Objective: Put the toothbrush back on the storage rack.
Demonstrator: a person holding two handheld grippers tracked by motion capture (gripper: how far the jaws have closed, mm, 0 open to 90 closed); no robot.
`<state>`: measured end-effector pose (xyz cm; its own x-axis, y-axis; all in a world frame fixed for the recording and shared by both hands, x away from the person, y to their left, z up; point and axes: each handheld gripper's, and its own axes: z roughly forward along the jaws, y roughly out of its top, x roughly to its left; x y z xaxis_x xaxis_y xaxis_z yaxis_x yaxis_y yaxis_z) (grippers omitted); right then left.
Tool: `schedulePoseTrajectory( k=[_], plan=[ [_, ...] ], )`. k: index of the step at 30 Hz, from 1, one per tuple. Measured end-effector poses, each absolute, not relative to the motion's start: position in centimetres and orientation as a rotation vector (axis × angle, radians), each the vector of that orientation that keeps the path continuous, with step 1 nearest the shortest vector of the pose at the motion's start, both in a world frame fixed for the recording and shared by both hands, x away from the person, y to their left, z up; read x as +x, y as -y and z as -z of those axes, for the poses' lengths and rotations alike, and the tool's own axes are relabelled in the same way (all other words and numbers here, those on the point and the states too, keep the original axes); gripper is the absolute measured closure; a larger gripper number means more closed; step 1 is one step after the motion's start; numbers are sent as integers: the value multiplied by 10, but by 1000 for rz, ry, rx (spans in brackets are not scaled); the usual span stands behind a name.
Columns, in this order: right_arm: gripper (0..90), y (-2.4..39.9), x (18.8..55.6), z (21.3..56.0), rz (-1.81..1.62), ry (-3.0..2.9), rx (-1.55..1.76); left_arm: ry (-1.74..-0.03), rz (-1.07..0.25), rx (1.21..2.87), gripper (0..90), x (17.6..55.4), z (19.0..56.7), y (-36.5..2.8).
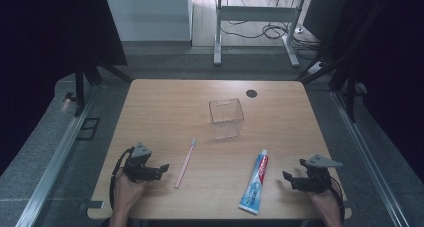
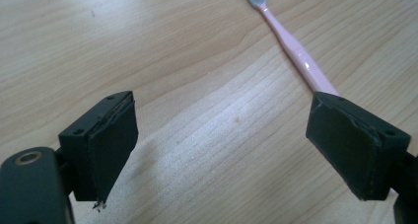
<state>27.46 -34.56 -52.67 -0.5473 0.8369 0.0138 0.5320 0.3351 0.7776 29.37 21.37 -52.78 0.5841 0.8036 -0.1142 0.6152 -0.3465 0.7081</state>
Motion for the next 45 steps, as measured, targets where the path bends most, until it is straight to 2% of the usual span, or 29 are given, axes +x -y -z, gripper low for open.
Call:
schedulePoseTrajectory(
  k=[4,20,34,39,45],
  plan=[
    [130,344,275,527,-1073,-2226,1182,-1170,-263,2078,125,296,531,-213],
    [130,343,277,528,-1055,-2238,1149,-1181,-334,2117,141,295,524,-203],
    [131,343,277,528,-1050,-2239,1144,-1152,-353,2129,421,291,520,-200],
    [132,343,277,527,-1049,-2238,1142,-1134,-330,2110,585,290,516,-198],
    [133,342,277,527,-1054,-2233,1138,-1090,-295,2134,732,288,515,-191]
  ],
)
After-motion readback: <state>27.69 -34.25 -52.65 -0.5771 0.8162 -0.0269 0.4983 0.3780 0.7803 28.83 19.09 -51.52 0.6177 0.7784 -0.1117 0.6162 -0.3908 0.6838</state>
